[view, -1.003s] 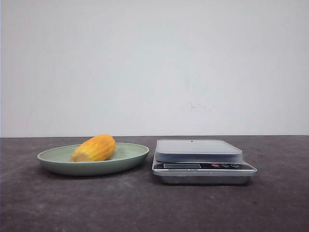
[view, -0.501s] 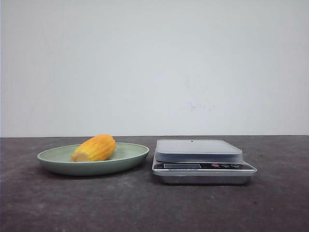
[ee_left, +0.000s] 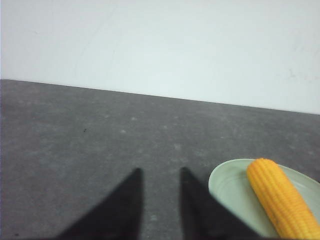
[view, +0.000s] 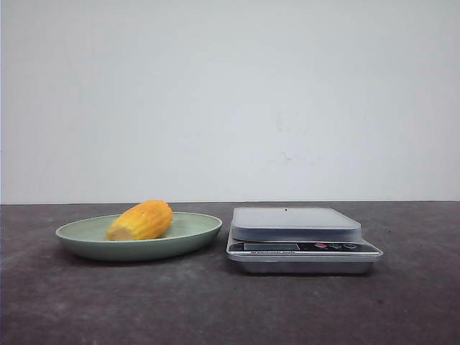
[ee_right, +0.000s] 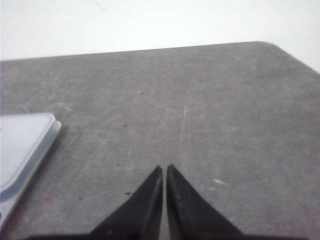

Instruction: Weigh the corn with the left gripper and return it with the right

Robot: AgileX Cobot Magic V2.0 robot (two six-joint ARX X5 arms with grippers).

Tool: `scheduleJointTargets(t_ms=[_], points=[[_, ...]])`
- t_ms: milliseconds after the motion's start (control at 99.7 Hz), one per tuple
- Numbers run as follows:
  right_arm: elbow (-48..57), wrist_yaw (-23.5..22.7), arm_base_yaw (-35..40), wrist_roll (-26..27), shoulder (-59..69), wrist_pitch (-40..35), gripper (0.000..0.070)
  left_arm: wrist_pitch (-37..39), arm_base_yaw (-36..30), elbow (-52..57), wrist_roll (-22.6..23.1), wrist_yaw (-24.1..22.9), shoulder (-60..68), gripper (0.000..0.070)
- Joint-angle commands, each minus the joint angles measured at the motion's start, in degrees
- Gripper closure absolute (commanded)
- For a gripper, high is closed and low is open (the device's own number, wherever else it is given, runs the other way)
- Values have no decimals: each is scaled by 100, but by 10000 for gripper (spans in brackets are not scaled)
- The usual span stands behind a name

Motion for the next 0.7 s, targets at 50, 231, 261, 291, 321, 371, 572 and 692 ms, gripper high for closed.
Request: scheduleJointTargets(t_ms=[50,231,261,291,321,371,572,692], points=[[317,-24,4,623,-2,-214,697,4,-11,136,-660,0,-4,687],[1792,-42,72,890,787,-791,698,-837,-26,1539,-1283,0,798,685],[2024,-44,72,890,949,-905,698,-970,-26,1790,-1279,2,973,685],[2258,-59,72,885,1115,-1012,698,-1095,-26,2050,-1272,17,1169,685],[2496,-87,72,861,1283,-1117,698,-1259,-26,2378,-1237,57,1401,686],[2848,-133,72,787,1534,-1217,697,-1445,-26,2795,-1147,179,1694,686],[4068,-352,181,507,2337,-1515,689,-2028,-35,4478,-691,957,2907,613],[4664,-520,284,365,2728,-1604,406,-2247,-109,5158,-629,1167,3427,211]])
